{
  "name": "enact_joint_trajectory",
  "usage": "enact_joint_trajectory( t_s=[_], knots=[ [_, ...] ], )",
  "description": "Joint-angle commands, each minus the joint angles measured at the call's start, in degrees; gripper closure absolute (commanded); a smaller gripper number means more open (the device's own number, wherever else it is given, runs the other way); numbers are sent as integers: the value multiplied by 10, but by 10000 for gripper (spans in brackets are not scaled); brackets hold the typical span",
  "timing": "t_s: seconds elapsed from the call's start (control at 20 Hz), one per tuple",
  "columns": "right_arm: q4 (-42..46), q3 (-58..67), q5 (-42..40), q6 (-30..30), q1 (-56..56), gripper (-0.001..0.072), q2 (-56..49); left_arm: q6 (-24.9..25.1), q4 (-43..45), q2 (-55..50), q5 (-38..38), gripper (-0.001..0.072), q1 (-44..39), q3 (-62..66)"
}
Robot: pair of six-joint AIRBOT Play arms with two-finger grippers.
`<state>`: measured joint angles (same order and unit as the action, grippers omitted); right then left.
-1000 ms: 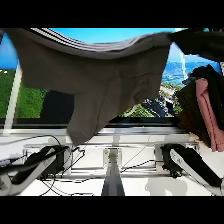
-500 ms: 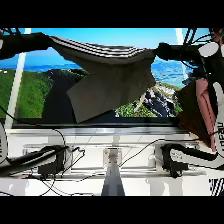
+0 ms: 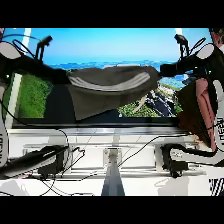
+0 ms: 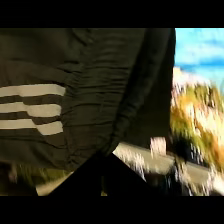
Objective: Fold the clothes and pants, and hang the long-sleeved shirts on hangers.
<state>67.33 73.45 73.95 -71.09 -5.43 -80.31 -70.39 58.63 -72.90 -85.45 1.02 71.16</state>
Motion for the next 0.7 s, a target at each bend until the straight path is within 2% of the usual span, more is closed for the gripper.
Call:
enact_joint_trajectory(
  t_s=[0.0, 0.15, 0.2, 0.25, 0.3, 0.35, 0.5, 0.65],
  knots=[
    [57, 0, 132, 1, -10, 693, -2, -25, 16, 18, -68, 704, -10, -57],
    [55, -8, 100, 0, -10, 692, -2, -28, 11, 17, -5, 701, -27, -149],
    [55, -10, 85, 1, -10, 655, -2, -29, 5, 16, 20, 697, -33, -184],
    [56, -11, 64, 1, -10, 439, -2, -29, -6, 14, 42, 573, -37, -213],
    [55, -11, 46, 0, -10, 202, -2, -29, -15, 12, 61, 242, -40, -236],
    [54, -11, 31, 0, -10, 134, -2, -29, -21, 8, 82, 2, -40, -252],
    [54, -11, 9, 0, -10, 134, -2, -19, -10, 5, 134, 8, -23, -250],
    [54, -11, 7, 0, -10, 135, -2, -12, -3, 6, 187, 8, 37, -233]
  ],
)
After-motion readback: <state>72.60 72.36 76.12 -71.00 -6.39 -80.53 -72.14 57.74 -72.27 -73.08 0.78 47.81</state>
